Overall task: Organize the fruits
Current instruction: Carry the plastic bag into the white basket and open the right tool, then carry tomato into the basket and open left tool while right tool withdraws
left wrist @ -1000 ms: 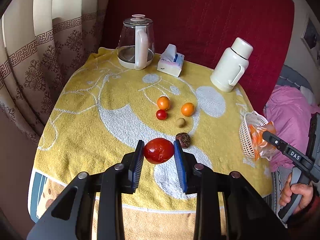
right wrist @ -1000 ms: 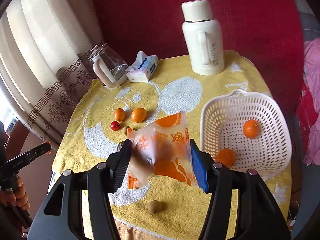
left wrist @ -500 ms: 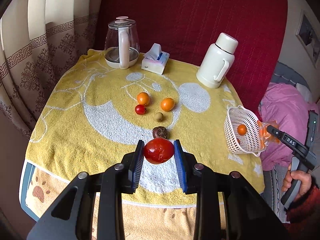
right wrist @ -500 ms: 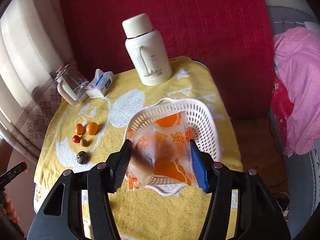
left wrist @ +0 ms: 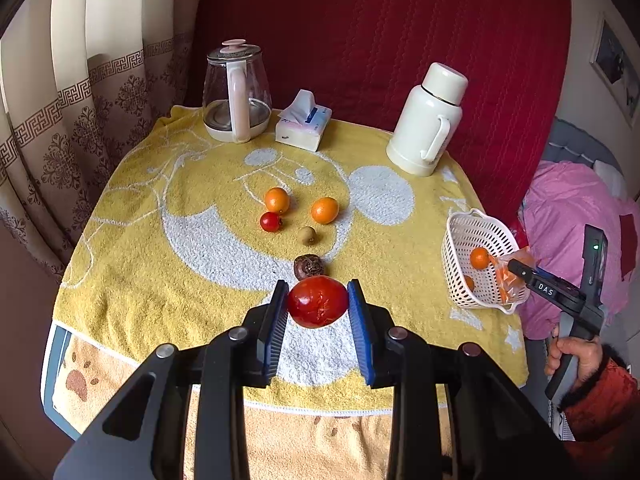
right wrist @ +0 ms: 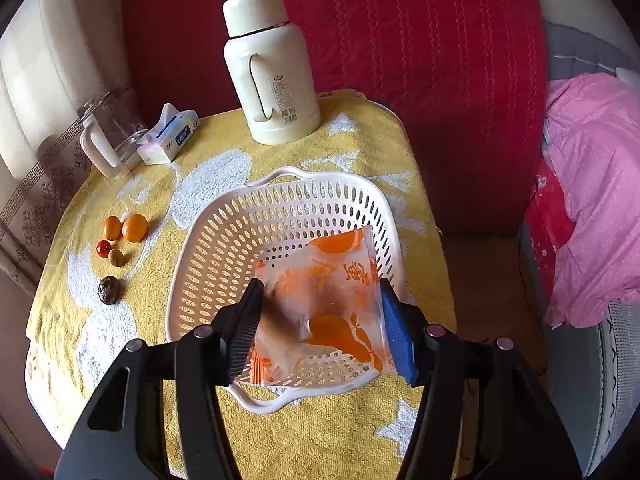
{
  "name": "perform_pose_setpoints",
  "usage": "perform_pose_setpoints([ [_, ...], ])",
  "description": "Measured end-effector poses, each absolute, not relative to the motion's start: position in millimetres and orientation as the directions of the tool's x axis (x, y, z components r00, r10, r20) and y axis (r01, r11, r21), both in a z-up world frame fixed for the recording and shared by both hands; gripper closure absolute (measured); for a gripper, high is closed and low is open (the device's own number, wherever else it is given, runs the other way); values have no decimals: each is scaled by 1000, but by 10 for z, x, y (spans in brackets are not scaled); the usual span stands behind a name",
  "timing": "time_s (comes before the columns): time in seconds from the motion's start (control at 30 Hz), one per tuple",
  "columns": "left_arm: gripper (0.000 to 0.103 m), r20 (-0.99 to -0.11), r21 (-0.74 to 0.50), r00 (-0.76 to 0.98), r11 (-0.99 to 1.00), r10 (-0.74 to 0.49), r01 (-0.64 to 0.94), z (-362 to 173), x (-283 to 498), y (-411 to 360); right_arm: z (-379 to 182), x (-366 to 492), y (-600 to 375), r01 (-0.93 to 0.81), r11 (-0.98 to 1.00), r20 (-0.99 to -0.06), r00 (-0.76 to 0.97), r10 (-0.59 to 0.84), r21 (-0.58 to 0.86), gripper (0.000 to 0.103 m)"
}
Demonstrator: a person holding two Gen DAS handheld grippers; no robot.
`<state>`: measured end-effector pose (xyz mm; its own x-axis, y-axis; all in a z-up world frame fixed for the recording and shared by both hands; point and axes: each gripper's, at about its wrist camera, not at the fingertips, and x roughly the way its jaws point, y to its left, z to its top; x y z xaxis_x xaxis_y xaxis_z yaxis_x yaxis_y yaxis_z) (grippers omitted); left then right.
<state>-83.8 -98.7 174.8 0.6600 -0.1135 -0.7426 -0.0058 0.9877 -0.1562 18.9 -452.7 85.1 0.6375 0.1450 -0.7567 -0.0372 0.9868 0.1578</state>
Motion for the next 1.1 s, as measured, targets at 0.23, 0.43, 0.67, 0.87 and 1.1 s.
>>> perform_pose_setpoints([
  [0.23, 73, -745, -151, 659, 989, -108, -8, 1750, -839, -1003, 716, 302, -4441, -67, 990, -780, 610, 140, 126, 44],
  [0.43, 73, -746, -152, 657, 988, -107, -12, 1762, -847, -983, 630, 352, -4402, -63, 992, -792, 597, 127, 111, 43],
  [0.67, 73, -747, -151, 655, 989, -113, -2, 1777, -834, -1005, 732, 330, -4408, -63, 992, -770, 626, 125, 110, 29],
  [0.87, 73, -750, -150, 645, 987, -149, 53, 1792, -739, -1179, 957, 209, -4517, -39, 987, -727, 672, 142, 157, 29],
  [1.1, 73, -751, -163, 617, 972, -235, 171, 1771, -496, -1617, 1178, -52, -4720, -6, 983, -689, 712, 133, 183, 29],
])
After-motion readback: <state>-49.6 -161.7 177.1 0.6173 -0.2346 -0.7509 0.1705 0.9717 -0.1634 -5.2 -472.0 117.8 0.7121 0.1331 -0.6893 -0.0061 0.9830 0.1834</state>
